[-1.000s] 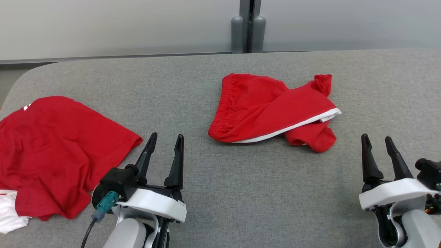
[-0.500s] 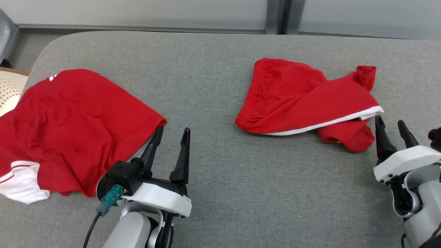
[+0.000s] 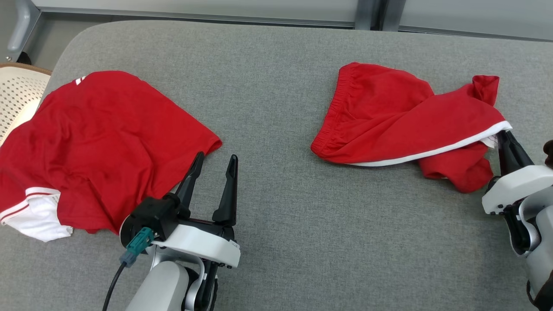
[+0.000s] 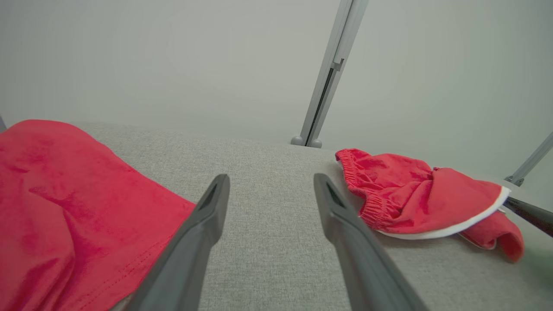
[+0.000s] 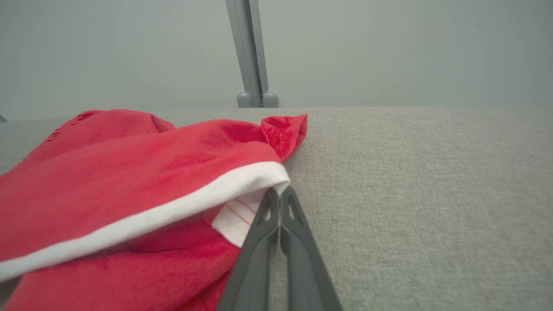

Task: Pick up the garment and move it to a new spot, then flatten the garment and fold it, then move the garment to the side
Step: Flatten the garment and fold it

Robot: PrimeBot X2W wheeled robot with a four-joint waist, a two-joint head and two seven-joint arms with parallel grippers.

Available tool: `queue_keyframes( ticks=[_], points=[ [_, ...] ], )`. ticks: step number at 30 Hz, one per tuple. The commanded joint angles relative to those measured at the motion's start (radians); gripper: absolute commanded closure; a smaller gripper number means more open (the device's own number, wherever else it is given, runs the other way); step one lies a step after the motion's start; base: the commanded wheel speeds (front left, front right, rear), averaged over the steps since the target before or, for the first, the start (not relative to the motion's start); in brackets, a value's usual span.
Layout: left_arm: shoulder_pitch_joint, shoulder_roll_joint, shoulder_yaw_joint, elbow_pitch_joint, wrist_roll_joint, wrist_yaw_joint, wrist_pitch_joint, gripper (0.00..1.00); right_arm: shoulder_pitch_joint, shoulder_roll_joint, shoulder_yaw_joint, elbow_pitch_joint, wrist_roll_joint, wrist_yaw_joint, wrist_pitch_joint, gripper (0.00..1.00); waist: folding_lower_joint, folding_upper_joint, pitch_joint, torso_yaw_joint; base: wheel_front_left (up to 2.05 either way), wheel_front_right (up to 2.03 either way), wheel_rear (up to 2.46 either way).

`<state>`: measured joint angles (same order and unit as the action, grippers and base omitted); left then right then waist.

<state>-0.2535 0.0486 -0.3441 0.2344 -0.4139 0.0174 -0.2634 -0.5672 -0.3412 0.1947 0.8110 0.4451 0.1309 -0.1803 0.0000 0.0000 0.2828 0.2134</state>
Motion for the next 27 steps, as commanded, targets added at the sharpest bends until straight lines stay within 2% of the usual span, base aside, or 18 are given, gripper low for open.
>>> queue_keyframes(
  ticks=[1, 5, 8, 12, 13, 16, 21, 27],
  points=[
    [-0.016, 0.003, 0.004, -0.001, -0.002, 0.003, -0.002, 0.00, -0.011, -0.004, 0.003, 0.004, -0.014, 0.000, -0.012, 1.00, 0.0000, 0.0000, -0.002, -0.002, 0.00, 0.00, 0.00],
    [-0.011, 0.003, 0.000, 0.000, -0.008, 0.006, -0.002, 0.00, -0.037, -0.042, 0.022, 0.016, -0.128, 0.000, -0.038, 1.00, 0.0000, 0.0000, -0.017, -0.012, 0.00, 0.00, 0.00],
    [-0.002, 0.003, -0.003, 0.000, -0.016, 0.008, -0.002, 0.00, -0.050, -0.089, 0.040, 0.006, -0.256, 0.000, -0.050, 1.00, 0.0000, 0.0000, -0.033, -0.021, 0.00, 0.00, 0.00],
    [0.009, 0.004, -0.001, 0.000, -0.022, 0.010, -0.002, 0.00, -0.050, -0.166, 0.068, -0.035, -0.466, 0.000, -0.059, 1.00, 0.0000, 0.0000, -0.055, -0.034, 0.00, 0.00, 0.00],
    [0.012, 0.003, -0.001, -0.001, -0.027, 0.013, -0.002, 0.00, -0.045, -0.207, 0.082, -0.068, -0.575, 0.000, -0.058, 1.00, 0.0000, 0.0000, -0.064, -0.039, 0.00, 0.00, 0.00],
    [0.017, 0.004, 0.000, -0.003, -0.030, 0.015, -0.002, 0.00, -0.016, -0.243, 0.112, -0.120, -0.693, 0.000, -0.059, 1.00, 0.0000, 0.0000, -0.072, -0.046, 0.00, 0.00, 0.00],
    [0.021, 0.004, -0.006, -0.006, -0.039, 0.013, -0.002, 0.00, 0.051, -0.270, 0.184, -0.142, -0.745, 0.000, -0.047, 1.00, 0.0000, 0.0000, -0.075, -0.048, 0.00, 0.00, 0.00],
    [0.022, 0.004, -0.010, 0.002, -0.047, 0.011, -0.002, 0.00, 0.141, -0.269, 0.308, -0.087, -0.695, 0.000, -0.014, 1.00, 0.0000, 0.0000, -0.077, -0.040, 0.00, 0.00, 0.00]
  ],
)
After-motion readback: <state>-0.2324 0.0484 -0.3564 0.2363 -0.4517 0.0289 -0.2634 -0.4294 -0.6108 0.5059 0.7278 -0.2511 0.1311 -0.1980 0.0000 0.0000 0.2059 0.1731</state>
